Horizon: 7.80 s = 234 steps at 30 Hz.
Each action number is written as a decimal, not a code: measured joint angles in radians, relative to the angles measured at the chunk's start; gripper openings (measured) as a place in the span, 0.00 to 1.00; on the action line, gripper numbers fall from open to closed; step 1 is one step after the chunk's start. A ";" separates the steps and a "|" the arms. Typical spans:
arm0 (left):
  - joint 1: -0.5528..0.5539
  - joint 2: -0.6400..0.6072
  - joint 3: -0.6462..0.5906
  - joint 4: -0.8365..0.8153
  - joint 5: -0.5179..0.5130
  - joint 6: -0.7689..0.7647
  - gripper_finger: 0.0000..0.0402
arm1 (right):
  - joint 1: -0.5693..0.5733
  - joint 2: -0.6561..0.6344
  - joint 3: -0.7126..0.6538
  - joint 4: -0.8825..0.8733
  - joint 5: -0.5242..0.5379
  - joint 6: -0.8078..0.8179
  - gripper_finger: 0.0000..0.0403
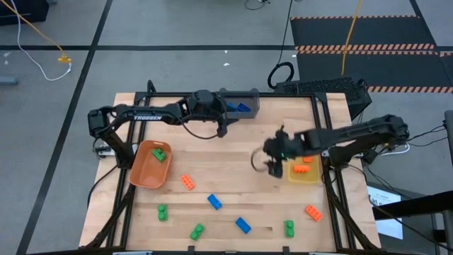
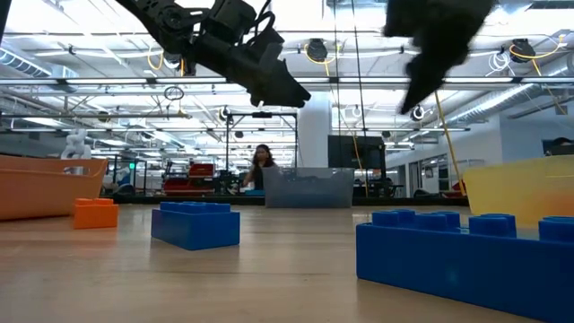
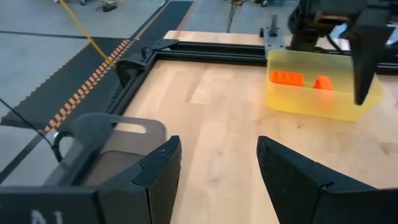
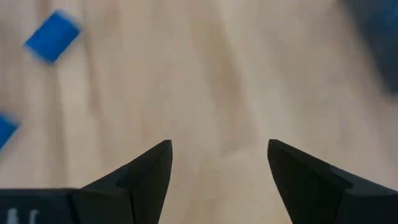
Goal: Sort & place blocks by color
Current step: Put the orange game piece into the yellow bin, then put the green game piece into the orange bin
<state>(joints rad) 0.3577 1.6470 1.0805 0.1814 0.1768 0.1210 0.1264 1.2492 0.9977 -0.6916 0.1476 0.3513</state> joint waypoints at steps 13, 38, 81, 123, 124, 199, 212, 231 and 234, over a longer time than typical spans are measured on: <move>-0.103 0.000 0.000 -0.045 0.002 -0.022 0.52 | 0.389 -0.001 0.000 -0.280 -0.070 0.787 0.63; -0.207 0.000 0.000 -0.098 0.000 -0.018 0.52 | 0.677 0.137 -0.001 -0.300 -0.151 1.339 0.63; -0.209 0.000 0.000 -0.141 0.000 -0.031 0.52 | 0.754 0.145 -0.069 -0.233 -0.324 1.477 0.63; -0.217 0.000 0.000 -0.153 -0.002 -0.028 0.52 | 0.858 0.289 -0.180 -0.012 -0.319 1.537 0.48; -0.217 0.000 0.000 -0.155 -0.002 -0.028 0.52 | 0.858 0.289 -0.181 -0.013 -0.317 1.536 0.44; -0.225 0.000 0.000 -0.152 -0.003 -0.021 0.52 | 0.416 -0.033 -0.169 -0.605 0.117 1.305 0.68; -0.223 0.000 0.000 -0.146 -0.003 -0.018 0.52 | 0.375 -0.067 -0.213 -0.181 0.303 0.949 0.65; -0.223 0.000 0.000 -0.154 -0.003 -0.018 0.52 | 0.273 -0.050 -0.291 -0.072 0.168 0.836 0.56; -0.223 0.000 0.000 -0.154 -0.003 -0.018 0.52 | 0.273 -0.050 -0.291 -0.077 0.192 0.833 0.55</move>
<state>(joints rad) 0.1349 1.6470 1.0802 0.0277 0.1738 0.1032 0.3992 1.1992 0.7071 -0.7684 0.3396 1.1843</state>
